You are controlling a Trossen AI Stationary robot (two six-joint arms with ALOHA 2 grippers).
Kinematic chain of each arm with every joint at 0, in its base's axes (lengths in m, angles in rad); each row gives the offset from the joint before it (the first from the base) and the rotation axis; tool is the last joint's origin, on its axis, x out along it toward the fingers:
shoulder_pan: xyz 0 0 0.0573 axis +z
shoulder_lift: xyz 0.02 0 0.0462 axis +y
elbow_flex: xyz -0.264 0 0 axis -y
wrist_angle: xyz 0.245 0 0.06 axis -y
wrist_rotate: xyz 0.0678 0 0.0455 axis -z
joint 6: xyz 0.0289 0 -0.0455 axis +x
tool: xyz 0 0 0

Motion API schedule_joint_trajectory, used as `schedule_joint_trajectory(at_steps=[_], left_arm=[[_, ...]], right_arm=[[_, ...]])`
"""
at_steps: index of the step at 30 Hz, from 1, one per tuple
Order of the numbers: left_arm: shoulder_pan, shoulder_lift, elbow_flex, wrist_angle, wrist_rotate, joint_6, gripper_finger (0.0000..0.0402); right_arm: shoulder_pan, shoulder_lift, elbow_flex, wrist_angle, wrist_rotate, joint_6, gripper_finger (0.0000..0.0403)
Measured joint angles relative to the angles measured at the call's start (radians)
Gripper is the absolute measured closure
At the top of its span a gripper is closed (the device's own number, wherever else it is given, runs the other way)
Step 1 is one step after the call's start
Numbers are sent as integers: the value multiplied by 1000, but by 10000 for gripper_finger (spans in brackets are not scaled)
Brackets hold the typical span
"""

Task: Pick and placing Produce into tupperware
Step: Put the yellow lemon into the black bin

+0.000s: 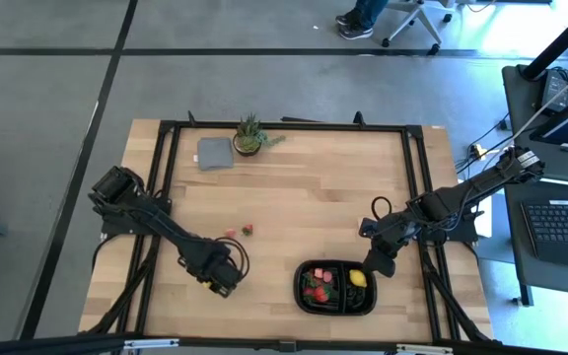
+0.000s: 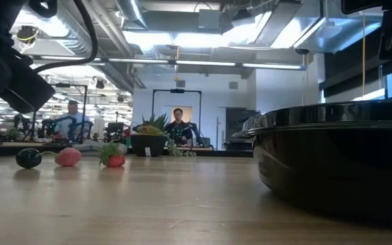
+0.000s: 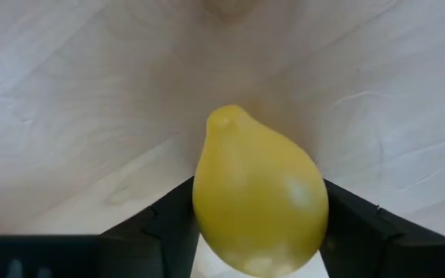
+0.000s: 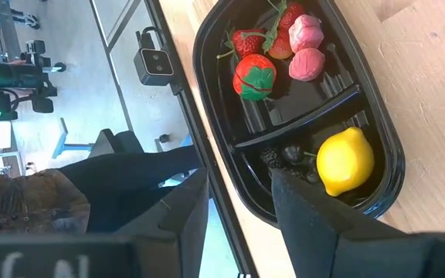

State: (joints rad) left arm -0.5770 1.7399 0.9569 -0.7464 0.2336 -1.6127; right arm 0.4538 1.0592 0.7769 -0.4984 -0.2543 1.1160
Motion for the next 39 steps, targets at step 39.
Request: schedule_joint_trajectory(at_steps=[39], left_arm=[[305,-1,529,309,-290,1020,201]], right_arm=[[-56,0,0,534,101,62,256]])
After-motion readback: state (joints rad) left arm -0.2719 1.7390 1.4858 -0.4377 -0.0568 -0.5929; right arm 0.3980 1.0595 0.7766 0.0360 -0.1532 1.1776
